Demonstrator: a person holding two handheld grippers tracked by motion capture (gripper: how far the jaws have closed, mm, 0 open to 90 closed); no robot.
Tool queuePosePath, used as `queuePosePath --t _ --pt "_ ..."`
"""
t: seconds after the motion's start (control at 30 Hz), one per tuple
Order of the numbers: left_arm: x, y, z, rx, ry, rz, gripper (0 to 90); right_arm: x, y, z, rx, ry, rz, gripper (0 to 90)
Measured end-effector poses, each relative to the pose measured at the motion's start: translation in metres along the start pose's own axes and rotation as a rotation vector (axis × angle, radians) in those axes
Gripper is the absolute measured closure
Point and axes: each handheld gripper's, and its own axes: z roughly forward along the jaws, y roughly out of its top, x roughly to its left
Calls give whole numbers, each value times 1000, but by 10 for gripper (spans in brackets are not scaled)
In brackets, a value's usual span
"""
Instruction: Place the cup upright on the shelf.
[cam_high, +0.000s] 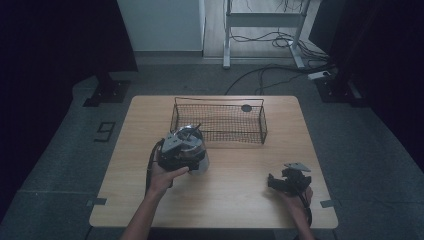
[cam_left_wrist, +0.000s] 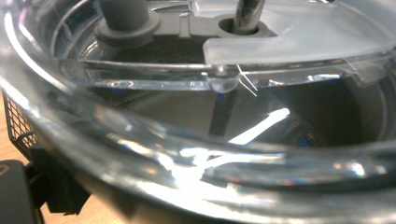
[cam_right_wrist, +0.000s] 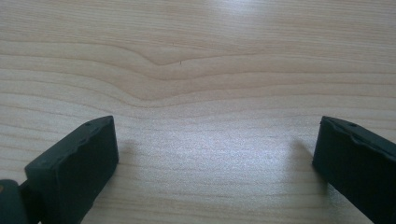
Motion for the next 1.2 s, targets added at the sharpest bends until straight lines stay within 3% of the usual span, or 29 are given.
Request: queuePosePath --t 0.37,1.2 --pt "10 11 4 -13 9 -30 41 0 0 0 1 -1 2 0" --pt "25 34 10 -29 45 -48 41 0 0 0 0 -1 1 0"
